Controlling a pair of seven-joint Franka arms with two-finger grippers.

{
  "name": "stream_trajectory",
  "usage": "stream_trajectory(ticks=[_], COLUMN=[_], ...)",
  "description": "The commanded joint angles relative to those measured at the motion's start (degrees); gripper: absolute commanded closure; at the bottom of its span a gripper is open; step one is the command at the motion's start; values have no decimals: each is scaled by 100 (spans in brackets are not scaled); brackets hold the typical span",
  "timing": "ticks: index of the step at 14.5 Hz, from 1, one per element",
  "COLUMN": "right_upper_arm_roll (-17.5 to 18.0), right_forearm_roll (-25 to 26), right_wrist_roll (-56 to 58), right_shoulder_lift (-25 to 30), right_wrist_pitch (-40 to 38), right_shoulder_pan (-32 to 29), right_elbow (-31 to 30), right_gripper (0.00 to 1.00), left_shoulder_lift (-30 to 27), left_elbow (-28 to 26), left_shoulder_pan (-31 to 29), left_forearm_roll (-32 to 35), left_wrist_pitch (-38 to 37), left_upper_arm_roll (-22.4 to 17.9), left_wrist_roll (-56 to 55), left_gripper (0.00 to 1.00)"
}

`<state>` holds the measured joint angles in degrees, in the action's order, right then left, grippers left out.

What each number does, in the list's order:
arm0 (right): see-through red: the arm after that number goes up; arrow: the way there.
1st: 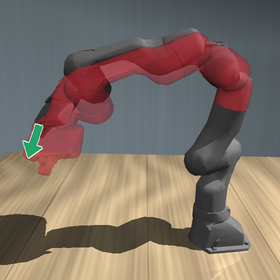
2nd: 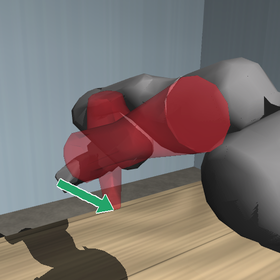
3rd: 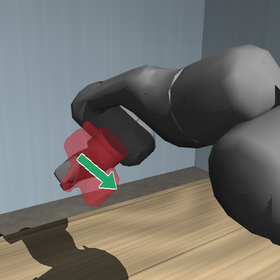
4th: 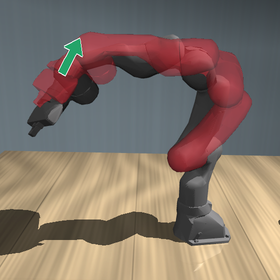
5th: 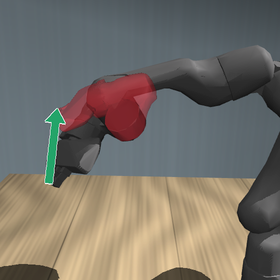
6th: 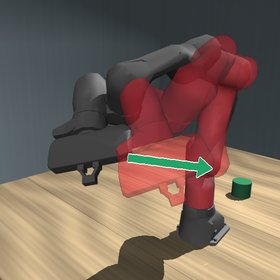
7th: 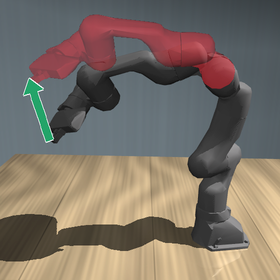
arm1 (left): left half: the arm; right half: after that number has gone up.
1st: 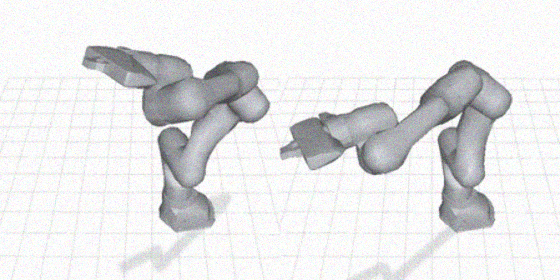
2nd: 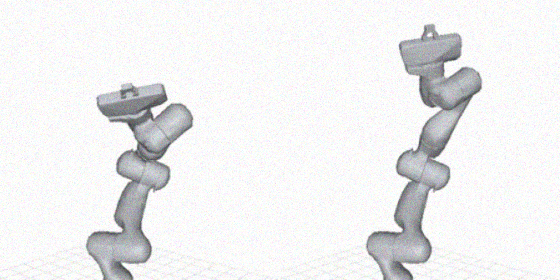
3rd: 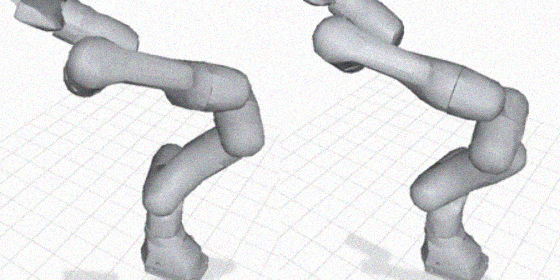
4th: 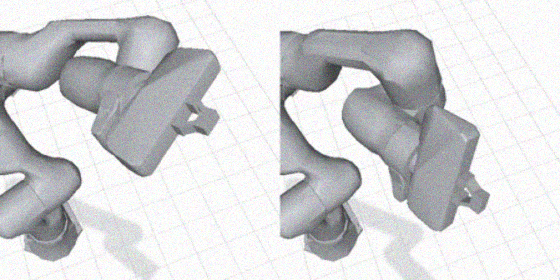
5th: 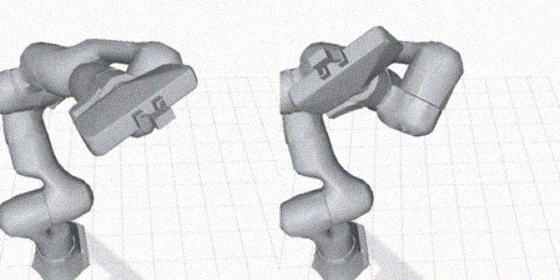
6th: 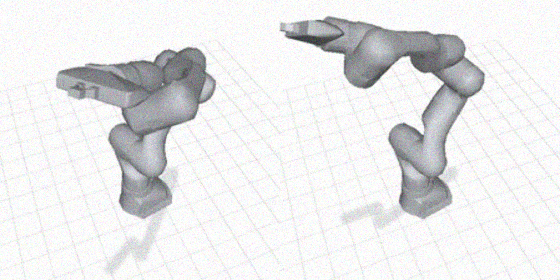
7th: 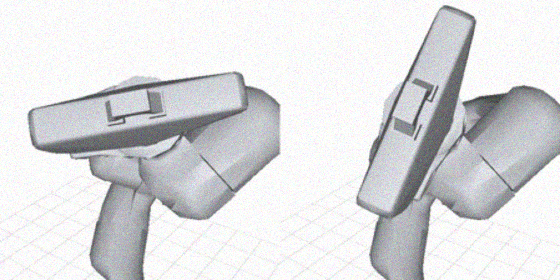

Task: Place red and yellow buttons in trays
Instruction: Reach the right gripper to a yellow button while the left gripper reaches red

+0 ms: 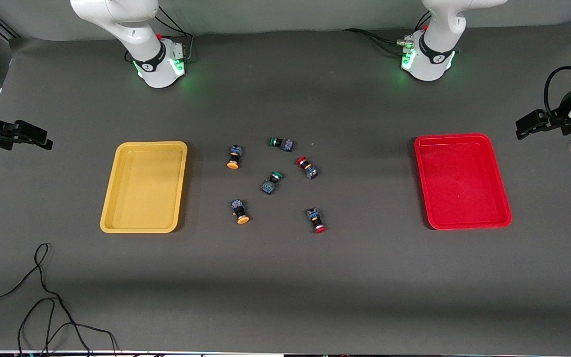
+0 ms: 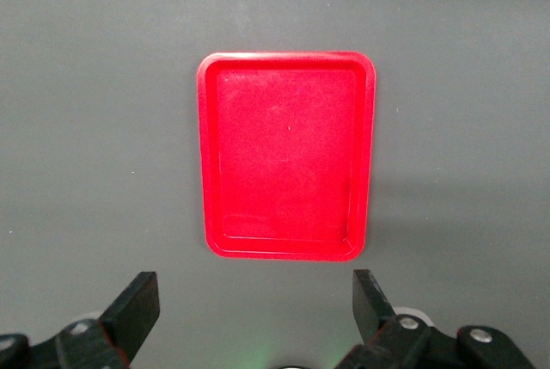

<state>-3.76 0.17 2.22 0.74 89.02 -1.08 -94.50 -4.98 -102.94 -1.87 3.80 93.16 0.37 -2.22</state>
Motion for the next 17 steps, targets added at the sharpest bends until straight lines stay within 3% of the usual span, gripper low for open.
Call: stream_trajectory(ticks=[1, 5, 7, 9, 14, 17], right_upper_arm_roll=[7, 60, 60, 51, 51, 51], right_forearm_roll=[106, 97, 1, -78, -114, -105], right_wrist_roll=[147, 42, -142, -677, -2538, -3673], right_shoulder_lift=[40, -4, 57, 302, 1322, 1271], right_wrist_pitch=[-42, -60, 19, 438, 2020, 2611], right_shoulder_pan=[-15, 63, 370, 738, 2056, 3049], right_elbow=[28, -42, -383, -953, -3080, -3469], right_gripper=[0, 0, 0, 0, 0, 0], left_shoulder_lift=[41, 49, 49, 58, 207, 593], left_elbow=[107, 107, 90, 90, 55, 63], left_shoulder_pan=[11, 46, 11, -15, 2, 11], left_forearm_roll=[60, 60, 33, 33, 60, 60], left_wrist_pitch=[-87, -61, -79, -96, -114, -52], left_upper_arm_roll=[24, 68, 60, 34, 25, 33], left_wrist_roll=[90, 28, 11, 46, 160, 178], left_gripper=[0, 0, 0, 0, 0, 0])
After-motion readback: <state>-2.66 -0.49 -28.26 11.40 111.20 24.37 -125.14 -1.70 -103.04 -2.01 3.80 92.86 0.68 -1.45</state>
